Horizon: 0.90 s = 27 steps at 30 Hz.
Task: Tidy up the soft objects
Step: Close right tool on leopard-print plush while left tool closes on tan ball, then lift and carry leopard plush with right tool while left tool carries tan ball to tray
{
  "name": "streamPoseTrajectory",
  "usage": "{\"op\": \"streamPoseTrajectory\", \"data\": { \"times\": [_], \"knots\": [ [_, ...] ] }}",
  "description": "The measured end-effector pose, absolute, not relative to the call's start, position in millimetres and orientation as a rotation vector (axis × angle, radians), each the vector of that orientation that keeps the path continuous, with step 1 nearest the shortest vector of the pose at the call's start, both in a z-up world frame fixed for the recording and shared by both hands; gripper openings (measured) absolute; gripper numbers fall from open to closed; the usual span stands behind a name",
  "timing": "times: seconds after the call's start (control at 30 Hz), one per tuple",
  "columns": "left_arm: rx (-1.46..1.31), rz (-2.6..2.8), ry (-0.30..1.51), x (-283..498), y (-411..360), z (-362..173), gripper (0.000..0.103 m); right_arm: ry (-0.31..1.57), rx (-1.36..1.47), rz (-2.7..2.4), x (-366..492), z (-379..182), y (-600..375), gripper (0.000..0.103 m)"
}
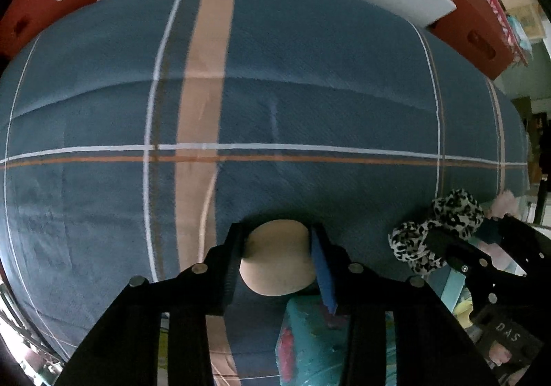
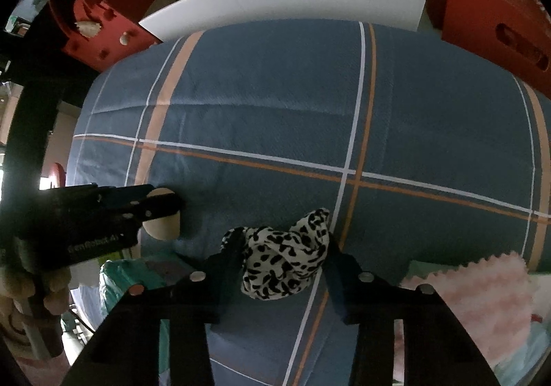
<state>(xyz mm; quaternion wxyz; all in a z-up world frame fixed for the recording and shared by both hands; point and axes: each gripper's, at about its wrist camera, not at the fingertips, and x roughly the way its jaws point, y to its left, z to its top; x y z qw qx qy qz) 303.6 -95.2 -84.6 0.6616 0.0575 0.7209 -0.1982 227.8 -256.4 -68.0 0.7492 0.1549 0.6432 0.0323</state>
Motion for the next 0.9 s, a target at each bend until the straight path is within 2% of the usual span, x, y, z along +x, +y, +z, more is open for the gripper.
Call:
{"op": "streamPoseTrajectory", "data": {
  "times": [0.27, 0.53, 0.9],
  "knots": [
    [0.064, -0.405, 1.583, 307.4, -65.4, -64.5, 0.041, 1.371, 0.327, 0.064, 221.7, -51.6, -258.1, 0.036],
    [0.026, -0.400, 1.486, 292.5, -40.3, -9.0, 0.041, 1.298, 0.332, 0.045, 198.0, -9.7, -264.5, 0.036],
    [0.002, -0.418, 1.340, 202.3, -47.7, 42.3, 0.041, 1.187, 0.306, 0.050, 135.2, 58.0, -260.9, 0.036]
  ]
}}
